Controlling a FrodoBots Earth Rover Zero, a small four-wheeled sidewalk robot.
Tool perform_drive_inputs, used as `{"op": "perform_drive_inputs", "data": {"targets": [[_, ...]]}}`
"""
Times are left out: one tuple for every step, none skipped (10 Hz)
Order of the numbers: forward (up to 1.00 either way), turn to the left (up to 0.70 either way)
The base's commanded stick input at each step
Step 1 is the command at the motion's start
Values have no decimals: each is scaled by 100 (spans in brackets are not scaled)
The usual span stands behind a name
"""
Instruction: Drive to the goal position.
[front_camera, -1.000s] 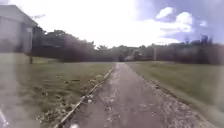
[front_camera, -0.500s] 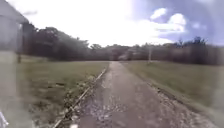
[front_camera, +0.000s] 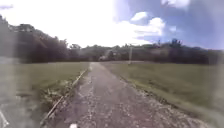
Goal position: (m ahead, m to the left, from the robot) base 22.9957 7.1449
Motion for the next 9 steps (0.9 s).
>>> {"op": "perform_drive_inputs", "data": {"targets": [[100, 0], [100, 0], [100, 0], [100, 0], [100, 40], [100, 40], [100, 40], [100, 40], [100, 40]]}}
